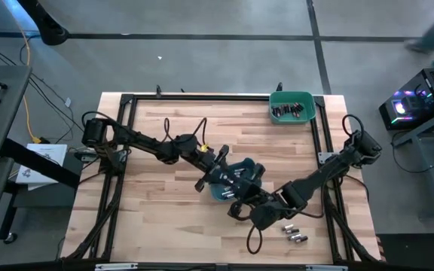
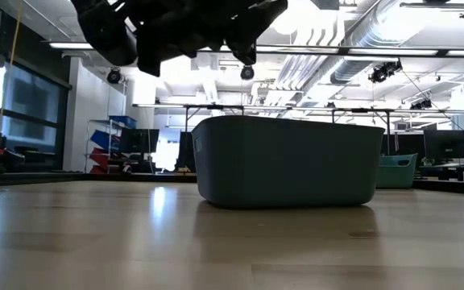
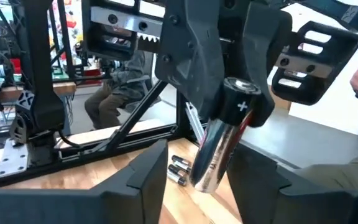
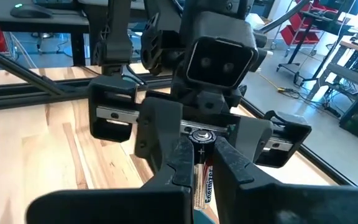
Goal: Sort batteries
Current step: Put the silver battery into the blue bin
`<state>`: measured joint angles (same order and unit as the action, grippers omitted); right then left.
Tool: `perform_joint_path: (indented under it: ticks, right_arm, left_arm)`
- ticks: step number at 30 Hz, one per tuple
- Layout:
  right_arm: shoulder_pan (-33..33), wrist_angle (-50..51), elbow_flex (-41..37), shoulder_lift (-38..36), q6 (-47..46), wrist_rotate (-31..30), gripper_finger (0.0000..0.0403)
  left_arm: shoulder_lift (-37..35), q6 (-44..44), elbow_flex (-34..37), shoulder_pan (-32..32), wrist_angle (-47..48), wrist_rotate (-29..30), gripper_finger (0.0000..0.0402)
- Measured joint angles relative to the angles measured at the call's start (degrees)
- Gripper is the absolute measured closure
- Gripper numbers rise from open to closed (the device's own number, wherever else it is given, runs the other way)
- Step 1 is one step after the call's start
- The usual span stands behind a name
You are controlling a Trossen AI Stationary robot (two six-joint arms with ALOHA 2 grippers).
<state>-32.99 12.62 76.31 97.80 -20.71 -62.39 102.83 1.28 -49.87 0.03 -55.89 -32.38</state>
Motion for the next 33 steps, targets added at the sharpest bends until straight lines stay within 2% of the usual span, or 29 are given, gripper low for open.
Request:
perform_joint_path:
  ticks: [10,15,17,20,25,28,33]
  right_arm:
    - [0.0,1.7,0.0,0.0,-4.0,-0.1,0.0391]
    - [0.4,3.0,0.0,0.0,-7.9,0.2,0.0341]
    - [0.5,3.5,0.0,0.0,-7.9,0.2,0.0307]
    - [0.1,3.5,0.4,-0.2,-4.8,-2.1,0.0261]
    - [-3.0,3.0,3.6,-3.0,1.3,-12.8,0.0230]
    - [-5.1,3.0,5.1,-4.4,4.9,-16.7,0.0228]
    - [-7.1,3.0,5.3,-5.3,3.8,-17.7,0.0228]
  left_arm:
    - [-1.5,1.2,0.1,0.4,1.5,-4.6,0.0355]
    - [-4.8,-2.0,0.1,0.2,10.2,-2.9,0.0362]
    - [-7.0,-4.4,0.1,0.2,16.0,-0.1,0.0362]
    - [-10.2,-9.5,0.0,0.1,26.5,7.4,0.0362]
    - [-13.7,-19.5,-5.9,0.2,52.3,22.1,0.0362]
    - [-11.7,-24.4,-11.0,-0.6,62.3,24.5,0.0362]
    - [-2.8,-31.0,-20.8,-4.0,75.8,25.6,0.0362]
